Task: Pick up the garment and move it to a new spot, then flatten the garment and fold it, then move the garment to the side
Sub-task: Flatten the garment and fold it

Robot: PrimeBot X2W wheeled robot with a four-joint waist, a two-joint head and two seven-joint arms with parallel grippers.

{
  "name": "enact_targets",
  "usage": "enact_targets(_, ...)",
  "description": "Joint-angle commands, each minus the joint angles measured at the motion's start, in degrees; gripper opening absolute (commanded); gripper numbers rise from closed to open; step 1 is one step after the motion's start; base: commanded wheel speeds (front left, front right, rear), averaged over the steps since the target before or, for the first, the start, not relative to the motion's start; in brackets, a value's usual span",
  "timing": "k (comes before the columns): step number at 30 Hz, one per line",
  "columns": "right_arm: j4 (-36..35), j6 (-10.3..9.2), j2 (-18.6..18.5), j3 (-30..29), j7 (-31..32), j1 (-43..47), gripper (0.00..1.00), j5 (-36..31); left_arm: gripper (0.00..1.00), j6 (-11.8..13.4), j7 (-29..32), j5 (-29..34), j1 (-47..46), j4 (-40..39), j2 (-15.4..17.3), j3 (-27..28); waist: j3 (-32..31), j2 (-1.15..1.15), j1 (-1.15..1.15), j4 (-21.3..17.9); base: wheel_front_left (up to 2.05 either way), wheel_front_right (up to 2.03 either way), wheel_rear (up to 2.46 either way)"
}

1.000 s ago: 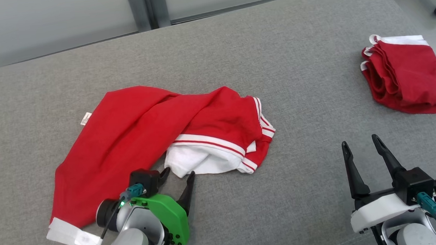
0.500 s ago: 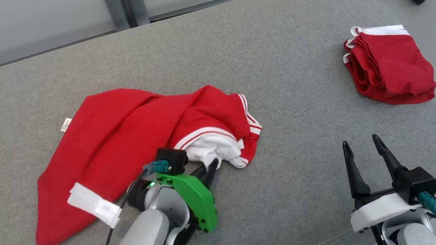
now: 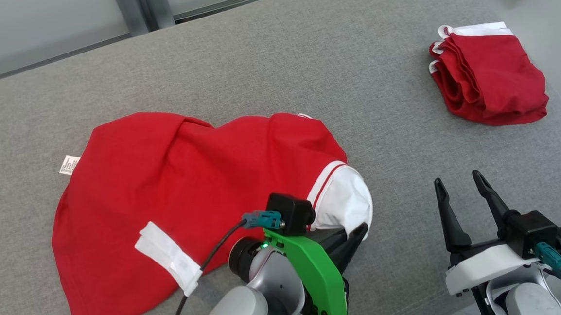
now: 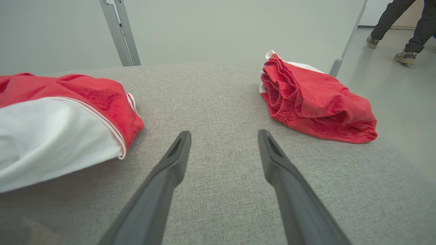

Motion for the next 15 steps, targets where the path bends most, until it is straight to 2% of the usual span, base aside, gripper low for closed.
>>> enact_targets(1, 0.10, -0.09, -0.08, 0.13, 0.01, -0.73, 1.00, 0.41, 0.00, 0.83, -0.57, 1.37, -0.35, 1.03, 0.20, -0.51, 0.65, 0.00, 0.00, -0.60, 0.00, 0.00, 0.00)
enact_targets(6, 0.29, -0.09, -0.09, -0.11, 0.01, -0.73, 1.00, 0.44, 0.00, 2.73, -2.47, 3.93, 1.67, 7.86, 1.11, -1.93, 1.38, 0.00, 0.00, -1.30, 0.00, 0.00, 0.00)
enact_targets(8, 0.42, -0.09, -0.09, -0.53, 0.01, -0.50, 1.00, 0.04, 0.00, 2.75, -5.53, 3.71, 2.86, 9.98, 1.20, -0.88, 1.38, 0.00, 0.00, -1.19, 0.00, 0.00, 0.00)
enact_targets(11, 0.54, -0.09, -0.07, -1.24, 0.01, 0.15, 1.00, -0.59, 0.00, 2.20, -8.26, 0.59, 3.45, 8.61, 0.69, 1.25, 0.83, 0.00, 0.00, -0.27, 0.00, 0.00, 0.00)
enact_targets(15, 0.82, -0.09, -0.08, -0.50, 0.01, 0.35, 1.00, -1.53, 0.00, 1.77, -9.03, -2.43, 1.26, 4.99, 0.32, 1.36, -0.20, 0.00, 0.00, 1.44, 0.00, 0.00, 0.00)
